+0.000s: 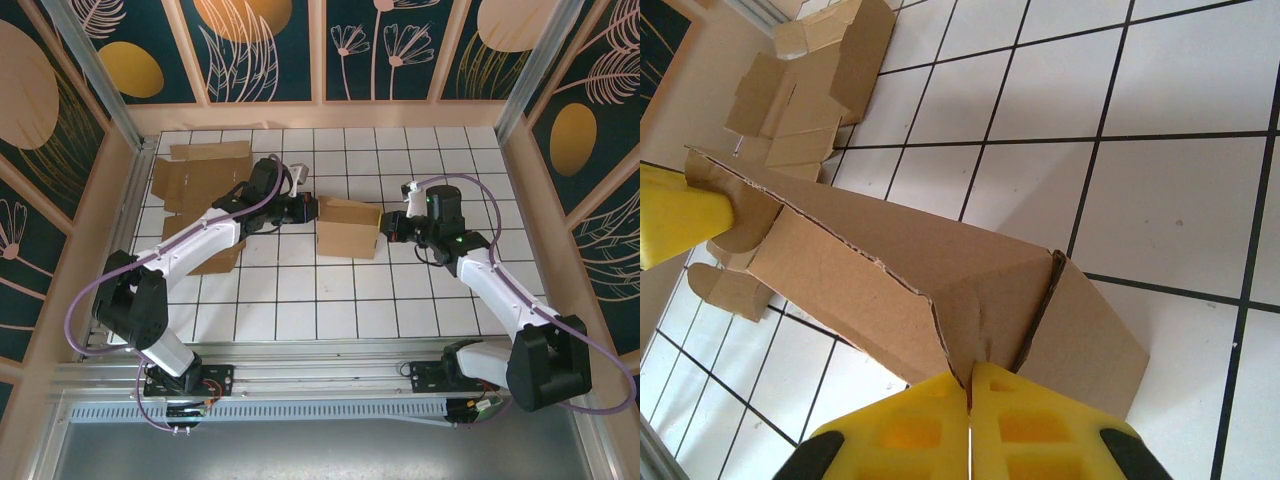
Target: Fold the paper box
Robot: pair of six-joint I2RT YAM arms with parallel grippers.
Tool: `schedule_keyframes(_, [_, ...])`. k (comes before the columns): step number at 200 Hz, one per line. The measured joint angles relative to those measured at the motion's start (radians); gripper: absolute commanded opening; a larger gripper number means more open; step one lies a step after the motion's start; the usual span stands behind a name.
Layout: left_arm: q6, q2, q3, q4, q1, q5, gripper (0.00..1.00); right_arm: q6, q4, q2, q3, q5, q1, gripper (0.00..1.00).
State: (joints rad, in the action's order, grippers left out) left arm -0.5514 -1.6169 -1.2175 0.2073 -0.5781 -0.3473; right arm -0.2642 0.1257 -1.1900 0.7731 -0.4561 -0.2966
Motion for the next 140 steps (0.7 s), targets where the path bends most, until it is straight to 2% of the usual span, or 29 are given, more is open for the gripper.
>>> schedule_keyframes(109, [-0.063,-0.011,-0.007,0.003,0.0,-0.007,0.0,0.003,-0.007,0.001,-0.004,0.003,-0.003,0.08])
schedule_keyframes(140, [-0.051,-0.011,-0.007,0.01,-0.011,0.05,0.0,0.003,-0.007,0.001,-0.004,0.003,-0.006,0.08])
